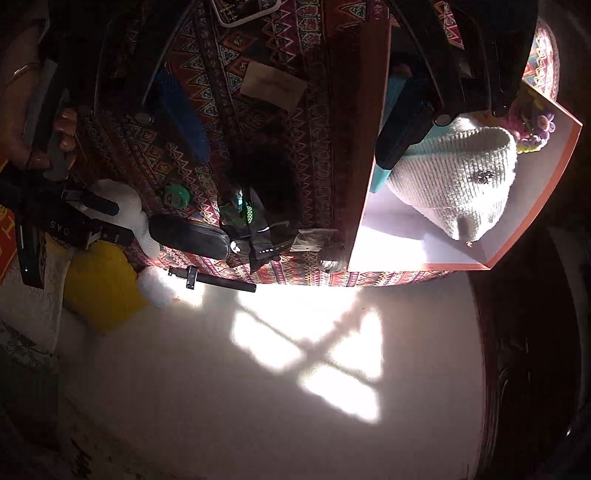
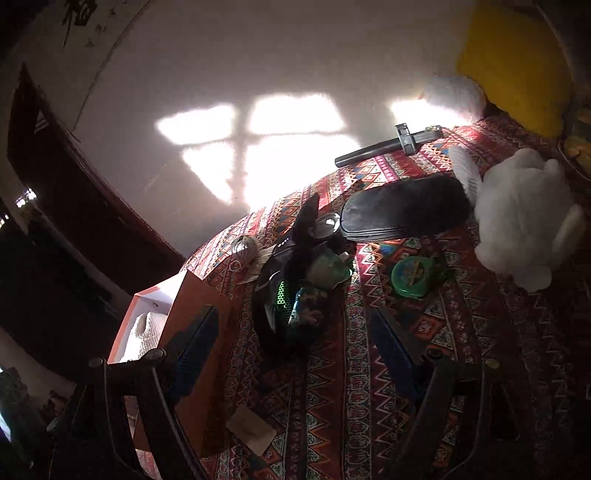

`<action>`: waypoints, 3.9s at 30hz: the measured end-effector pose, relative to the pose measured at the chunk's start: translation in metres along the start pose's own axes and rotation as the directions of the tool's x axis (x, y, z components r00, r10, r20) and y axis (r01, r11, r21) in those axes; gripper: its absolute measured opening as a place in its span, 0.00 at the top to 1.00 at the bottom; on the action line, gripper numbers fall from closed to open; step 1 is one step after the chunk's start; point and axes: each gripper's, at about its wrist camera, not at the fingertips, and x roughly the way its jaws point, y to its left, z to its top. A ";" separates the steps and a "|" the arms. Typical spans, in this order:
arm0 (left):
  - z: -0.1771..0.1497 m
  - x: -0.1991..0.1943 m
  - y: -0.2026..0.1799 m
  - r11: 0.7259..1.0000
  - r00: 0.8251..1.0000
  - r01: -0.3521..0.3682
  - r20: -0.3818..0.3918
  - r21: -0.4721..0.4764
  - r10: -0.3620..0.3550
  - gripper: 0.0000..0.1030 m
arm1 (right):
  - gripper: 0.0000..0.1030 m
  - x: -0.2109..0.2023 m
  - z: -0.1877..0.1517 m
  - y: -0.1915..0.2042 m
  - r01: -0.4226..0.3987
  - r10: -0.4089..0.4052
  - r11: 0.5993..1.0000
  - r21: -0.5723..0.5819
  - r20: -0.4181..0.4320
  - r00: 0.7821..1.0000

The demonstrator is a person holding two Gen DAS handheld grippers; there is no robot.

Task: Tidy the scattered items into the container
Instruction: 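Move both grippers toward the dark snack packet and green tape measure, then grasp the dark snack packet with the left gripper while the right grasps the green tape measure, then carry the snack packet and tape measure over the pink box and open both grippers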

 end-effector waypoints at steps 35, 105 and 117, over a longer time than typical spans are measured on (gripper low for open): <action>0.025 0.152 -0.096 0.989 0.966 0.111 -0.244 0.101 -0.083 1.00 | 0.18 0.079 0.010 -0.131 -0.030 0.102 0.952 0.305 -0.225 0.969; -0.014 0.002 -0.028 0.997 0.996 0.051 -0.076 0.049 -0.047 0.59 | 0.47 0.029 -0.034 0.028 -0.177 0.177 0.984 0.030 -0.306 0.935; 0.002 -0.054 0.215 0.907 0.971 -0.216 0.022 -0.362 0.239 0.59 | 0.47 0.053 -0.110 0.247 -0.408 0.282 0.871 -0.273 -0.404 0.871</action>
